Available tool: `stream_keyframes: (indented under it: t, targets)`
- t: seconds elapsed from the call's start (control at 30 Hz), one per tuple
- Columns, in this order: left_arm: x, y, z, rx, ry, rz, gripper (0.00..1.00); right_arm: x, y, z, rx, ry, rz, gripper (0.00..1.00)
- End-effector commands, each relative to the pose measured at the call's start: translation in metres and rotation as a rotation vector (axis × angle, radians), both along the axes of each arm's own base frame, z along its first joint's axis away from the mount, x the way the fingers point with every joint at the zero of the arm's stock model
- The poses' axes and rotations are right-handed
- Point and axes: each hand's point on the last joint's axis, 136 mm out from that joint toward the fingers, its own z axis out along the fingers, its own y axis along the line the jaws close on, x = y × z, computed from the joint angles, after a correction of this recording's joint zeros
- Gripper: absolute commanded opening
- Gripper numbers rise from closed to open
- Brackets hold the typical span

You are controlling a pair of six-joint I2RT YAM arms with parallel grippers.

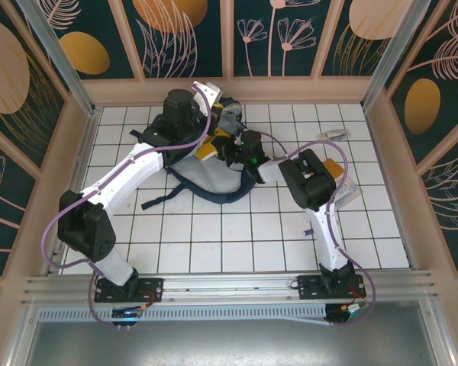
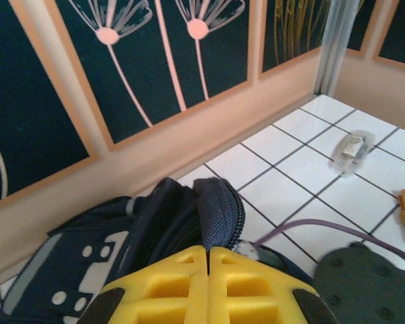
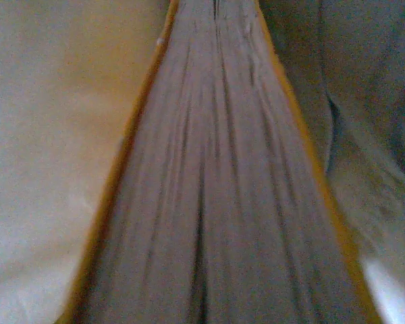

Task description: Pack the student bag

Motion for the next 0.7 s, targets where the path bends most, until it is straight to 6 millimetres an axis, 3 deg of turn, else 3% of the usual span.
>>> stream_keyframes:
  t: [0.0, 0.1, 0.13, 0.27, 0.5, 0.67]
  targets:
    - [-0.004, 0.012, 0.08, -0.09, -0.224, 0.039, 0.0, 0.005, -0.015, 0.039, 0.008, -0.068, -0.081, 0.0]
    - [-0.007, 0.012, 0.087, -0.1, -0.235, 0.027, 0.0, 0.009, -0.014, 0.029, -0.013, -0.064, -0.086, 0.0]
    - [-0.008, 0.011, 0.088, -0.103, -0.233, 0.019, 0.0, 0.021, -0.024, 0.027, 0.001, -0.061, -0.103, 0.0]
    - [-0.011, 0.005, 0.085, -0.122, -0.21, -0.012, 0.0, 0.033, -0.022, 0.02, 0.021, -0.059, -0.123, 0.0]
    - [-0.016, -0.009, 0.081, -0.148, -0.19, -0.094, 0.0, 0.035, 0.007, 0.008, 0.097, -0.023, -0.042, 0.0]
    - [-0.016, -0.012, 0.076, -0.159, -0.174, -0.11, 0.0, 0.028, 0.02, 0.008, 0.058, -0.044, 0.006, 0.1]
